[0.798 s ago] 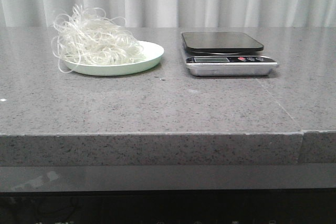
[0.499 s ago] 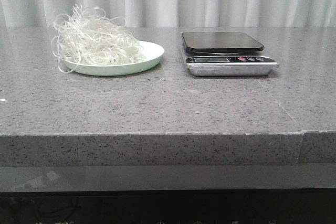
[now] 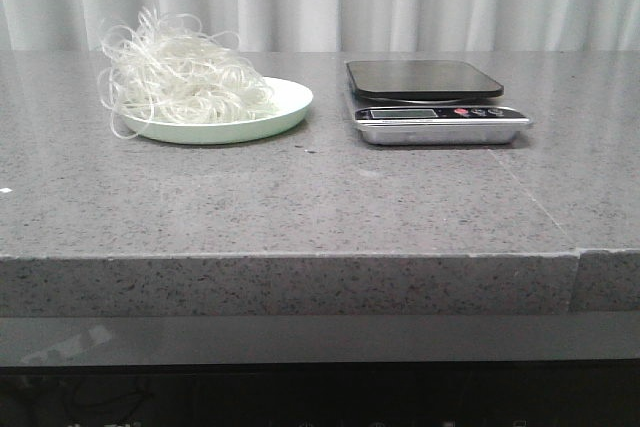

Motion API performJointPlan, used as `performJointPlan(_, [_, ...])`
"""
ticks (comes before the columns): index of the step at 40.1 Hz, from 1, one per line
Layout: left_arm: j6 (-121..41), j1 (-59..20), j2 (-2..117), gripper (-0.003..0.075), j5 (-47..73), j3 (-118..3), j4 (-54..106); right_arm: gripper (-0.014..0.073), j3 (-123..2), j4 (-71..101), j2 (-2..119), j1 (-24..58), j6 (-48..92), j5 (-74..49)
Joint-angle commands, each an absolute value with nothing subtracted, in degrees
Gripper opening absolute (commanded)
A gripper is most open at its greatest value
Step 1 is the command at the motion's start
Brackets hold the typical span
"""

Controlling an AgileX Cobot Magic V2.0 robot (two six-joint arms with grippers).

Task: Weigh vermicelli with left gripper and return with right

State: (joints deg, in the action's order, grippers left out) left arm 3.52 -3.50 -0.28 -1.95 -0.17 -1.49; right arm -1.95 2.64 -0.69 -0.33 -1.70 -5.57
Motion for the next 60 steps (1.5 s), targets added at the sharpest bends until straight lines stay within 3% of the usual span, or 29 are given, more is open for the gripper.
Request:
performJointPlan(1, [3.62,-3.93,-1.30,0.0154,-6.02,-5.07,-1.38,0.0166,-8.31,2.63,-1.43,-0.47,-1.57,-3.21])
performJointPlan(13, [3.62,-3.93,2.41,0.0154,7.02,-26.01,-1.38,0.0166,-26.92,2.63,7.07,-0.47,-1.57,-14.45])
performJointPlan(27, [3.62,-3.93,18.57,0.0154,26.02,-47.10,-1.47,0.0166,-42.85,2.63,22.30,-0.47,-1.57,-28.49])
performJointPlan(41, [3.62,-3.93,27.37,0.0154,31.79,-46.47,-1.60,0.0166,-43.76,2.63,34.80,-0.47,-1.57,-31.28])
performJointPlan(60, [3.62,-3.93,31.80,0.0154,31.99,-39.92,-1.41,0.0168,-43.76,2.63,43.10,-0.47,-1.52,-34.02])
